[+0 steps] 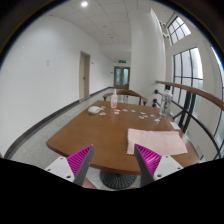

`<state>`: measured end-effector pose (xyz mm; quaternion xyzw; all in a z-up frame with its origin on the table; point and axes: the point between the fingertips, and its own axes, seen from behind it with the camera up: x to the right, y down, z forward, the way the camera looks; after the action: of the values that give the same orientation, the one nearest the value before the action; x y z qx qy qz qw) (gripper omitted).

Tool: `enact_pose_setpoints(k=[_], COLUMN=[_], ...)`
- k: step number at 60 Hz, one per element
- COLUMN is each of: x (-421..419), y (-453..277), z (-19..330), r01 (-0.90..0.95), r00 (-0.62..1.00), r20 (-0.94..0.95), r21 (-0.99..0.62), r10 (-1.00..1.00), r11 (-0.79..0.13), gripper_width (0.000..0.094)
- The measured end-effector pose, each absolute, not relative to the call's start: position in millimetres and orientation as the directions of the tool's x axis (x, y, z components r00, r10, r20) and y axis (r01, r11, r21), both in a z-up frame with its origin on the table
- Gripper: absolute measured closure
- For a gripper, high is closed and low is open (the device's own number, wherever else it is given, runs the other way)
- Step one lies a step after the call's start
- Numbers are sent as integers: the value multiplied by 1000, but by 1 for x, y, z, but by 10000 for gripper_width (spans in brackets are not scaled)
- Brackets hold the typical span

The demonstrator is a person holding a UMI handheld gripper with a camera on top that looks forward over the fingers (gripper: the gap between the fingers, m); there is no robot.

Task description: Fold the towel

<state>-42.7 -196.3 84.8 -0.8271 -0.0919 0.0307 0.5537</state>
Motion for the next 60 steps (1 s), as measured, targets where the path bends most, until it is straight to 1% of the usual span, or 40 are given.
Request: enact_pose_setpoints(k=[4, 5, 9, 10, 12, 18, 24, 27, 28, 29, 30, 31, 35, 37, 39, 40, 41, 42, 43, 44, 49, 50, 56, 60], x=[-38, -27, -26, -36, -14, -1, 7, 10, 5, 9, 7, 5, 0, -8, -5, -4, -3, -2, -1, 1, 0, 0, -3, 0], y=[-198, -174, -167, -181, -140, -113, -80, -71, -80, -62, -61, -59, -56, -62, -51, -49, -49, -48, -47, -46, -46, -46, -46, -43], z=[80, 75, 72, 74, 69, 61, 35, 24, 25, 17, 15, 13, -6, 0, -8, -6, -7, -7, -6, -6, -6, -6, -2, 20], r01=[102, 95, 66, 62, 64, 86, 99, 107, 105, 106, 109, 116, 148, 143, 153, 153, 156, 159, 164, 172, 185, 182, 131, 99], r00=[985, 986, 989, 990, 990, 992, 992, 992, 992, 992, 991, 990, 984, 984, 983, 983, 983, 983, 983, 982, 981, 981, 987, 990], r20=[37, 29, 3, 2, 5, 38, 49, 57, 55, 54, 53, 53, 63, 56, 68, 71, 76, 82, 92, 103, 124, 120, 63, 33], r21=[-913, -911, -905, -904, -902, -892, -866, -850, -846, -843, -839, -835, -804, -819, -819, -823, -822, -826, -828, -829, -834, -835, -840, -864], r10=[169, 167, 149, 142, 138, 117, 113, 111, 110, 114, 120, 131, 165, 172, 172, 169, 166, 163, 159, 156, 150, 150, 146, 140], r11=[-395, -402, -420, -423, -427, -443, -490, -516, -522, -528, -532, -538, -576, -555, -554, -546, -547, -542, -537, -533, -520, -520, -527, -495], gripper_width=[91, 90, 92, 93, 94, 96, 129, 166, 174, 195, 162, 191, 439, 575, 710, 746, 761, 842, 812, 893, 913, 934, 934, 934])
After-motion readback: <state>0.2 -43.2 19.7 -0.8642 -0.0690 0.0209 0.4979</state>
